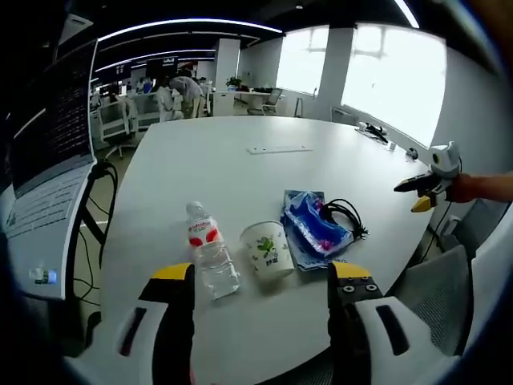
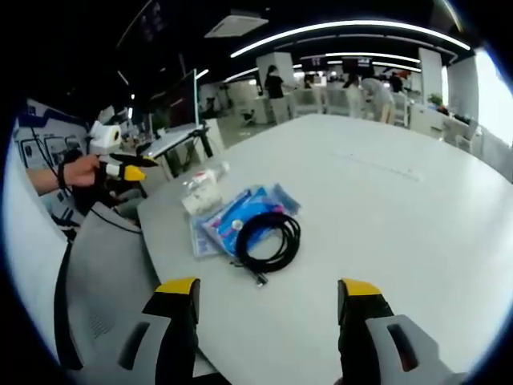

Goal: Arrange the tabletop items into an orderly group along one side of the table until the central work area is clear of visible clutter.

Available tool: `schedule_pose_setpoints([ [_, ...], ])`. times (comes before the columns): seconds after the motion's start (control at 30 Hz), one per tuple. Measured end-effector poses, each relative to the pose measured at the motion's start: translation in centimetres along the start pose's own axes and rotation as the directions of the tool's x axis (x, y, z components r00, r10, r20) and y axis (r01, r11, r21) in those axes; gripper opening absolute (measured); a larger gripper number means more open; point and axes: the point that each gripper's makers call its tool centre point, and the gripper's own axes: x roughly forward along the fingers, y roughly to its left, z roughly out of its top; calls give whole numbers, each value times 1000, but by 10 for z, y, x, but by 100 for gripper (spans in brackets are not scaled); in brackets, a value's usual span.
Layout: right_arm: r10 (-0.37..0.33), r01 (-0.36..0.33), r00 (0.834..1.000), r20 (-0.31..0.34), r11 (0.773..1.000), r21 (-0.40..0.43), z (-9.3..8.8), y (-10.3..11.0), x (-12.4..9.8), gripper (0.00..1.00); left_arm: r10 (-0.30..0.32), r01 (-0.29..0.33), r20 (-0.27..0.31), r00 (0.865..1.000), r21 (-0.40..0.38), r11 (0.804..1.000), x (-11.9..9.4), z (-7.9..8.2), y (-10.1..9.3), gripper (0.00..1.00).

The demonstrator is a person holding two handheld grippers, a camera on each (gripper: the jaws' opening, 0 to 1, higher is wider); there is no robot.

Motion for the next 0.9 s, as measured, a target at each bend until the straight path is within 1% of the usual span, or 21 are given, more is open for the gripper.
schedule_pose_setpoints([
  [0.57, -13, 13, 1000, -4, 1000, 13, -5, -3, -4, 71, 0, 0, 3, 1000, -11, 1000, 2, 0, 3, 67],
  [0.9, -18, 19, 1000, -6, 1000, 22, -7, -2, -4, 71, -2, 2, 15, 1000, -39, 999, 3, 2, 6, 65],
])
